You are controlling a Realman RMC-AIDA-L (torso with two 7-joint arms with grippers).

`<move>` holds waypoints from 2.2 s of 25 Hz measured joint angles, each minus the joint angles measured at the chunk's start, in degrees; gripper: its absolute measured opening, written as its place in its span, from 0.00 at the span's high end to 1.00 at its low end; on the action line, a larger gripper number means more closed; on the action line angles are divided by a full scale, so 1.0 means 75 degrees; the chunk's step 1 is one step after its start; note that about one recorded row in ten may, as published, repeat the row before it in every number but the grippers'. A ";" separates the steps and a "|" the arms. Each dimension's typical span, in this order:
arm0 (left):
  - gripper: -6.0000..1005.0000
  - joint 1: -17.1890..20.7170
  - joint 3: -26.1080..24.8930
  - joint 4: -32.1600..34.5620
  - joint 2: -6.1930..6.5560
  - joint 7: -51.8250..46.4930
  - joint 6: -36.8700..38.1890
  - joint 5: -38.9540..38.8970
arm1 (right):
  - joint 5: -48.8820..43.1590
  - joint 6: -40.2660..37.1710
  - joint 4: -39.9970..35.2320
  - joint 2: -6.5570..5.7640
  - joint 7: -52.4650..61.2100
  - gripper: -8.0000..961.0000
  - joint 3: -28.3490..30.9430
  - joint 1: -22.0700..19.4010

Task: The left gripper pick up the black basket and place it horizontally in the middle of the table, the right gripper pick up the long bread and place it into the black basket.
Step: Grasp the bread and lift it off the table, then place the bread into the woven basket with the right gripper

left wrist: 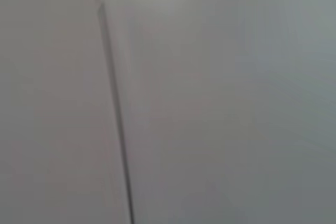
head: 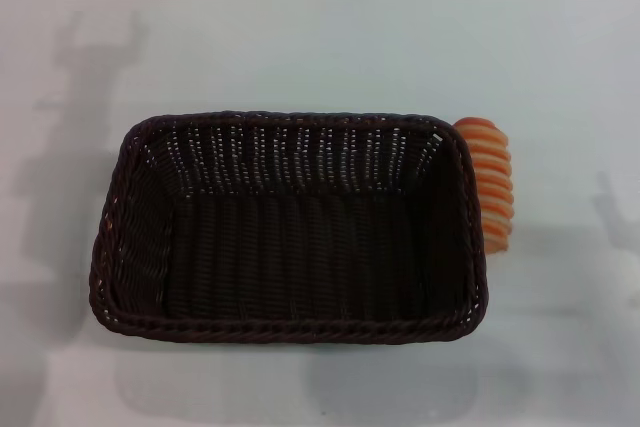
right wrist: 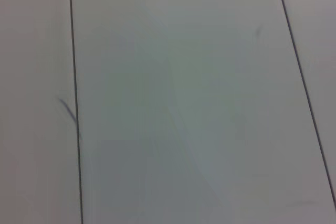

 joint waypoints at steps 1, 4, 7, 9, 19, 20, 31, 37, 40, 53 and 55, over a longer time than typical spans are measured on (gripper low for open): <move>0.19 -0.0076 -0.0300 0.0783 -0.0008 -0.0938 0.0131 0.0319 | 0.0000 0.0200 -0.0006 -0.0001 0.0000 0.15 -0.0105 0.0062; 0.19 -0.0205 -0.0448 0.1533 -0.0021 -0.1321 0.0359 0.0457 | 0.0000 0.0471 -0.0027 -0.0006 0.0000 0.15 -0.0263 0.0192; 0.19 -0.0407 -0.0526 0.2505 -0.0048 -0.1425 0.0657 0.0476 | 0.0000 0.0995 -0.0027 -0.0006 0.0000 0.15 -0.0526 0.0474; 0.19 -0.0526 -0.0532 0.2980 -0.0061 -0.1436 0.0725 0.0465 | 0.0000 0.1376 -0.0014 -0.0006 0.0000 0.15 -0.0780 0.0705; 0.19 -0.0578 -0.0534 0.3575 -0.0065 -0.1636 0.0680 0.0448 | 0.0000 0.3581 0.0201 0.0026 0.0000 0.15 -0.1337 0.1654; 0.19 -0.0594 -0.0533 0.3622 -0.0069 -0.1639 0.0672 0.0447 | 0.0000 0.3720 0.0213 0.0027 0.0000 0.15 -0.1338 0.1706; 0.19 -0.0757 -0.0462 0.3840 -0.0072 -0.1649 0.0545 0.0497 | 0.0010 0.4960 0.0333 0.0018 0.0032 0.15 -0.1321 0.2094; 0.19 -0.0763 -0.0462 0.3859 -0.0072 -0.1651 0.0535 0.0507 | 0.0017 0.4563 0.0528 0.0021 -0.0132 0.15 -0.1250 0.1806; 0.19 -0.0760 -0.0461 0.3862 -0.0072 -0.1651 0.0535 0.0513 | 0.0046 0.4206 0.0504 0.0021 -0.0162 0.21 -0.1248 0.1693; 0.19 -0.0695 -0.0421 0.3863 -0.0072 -0.1652 0.0537 0.0530 | -0.0145 -0.0256 0.0514 0.0021 -0.0190 0.36 -0.1406 0.0638; 0.19 -0.0702 -0.0378 0.3893 -0.0072 -0.1652 0.0539 0.0525 | -0.0448 -0.0909 0.0499 0.0021 -0.0192 0.38 -0.1449 0.0595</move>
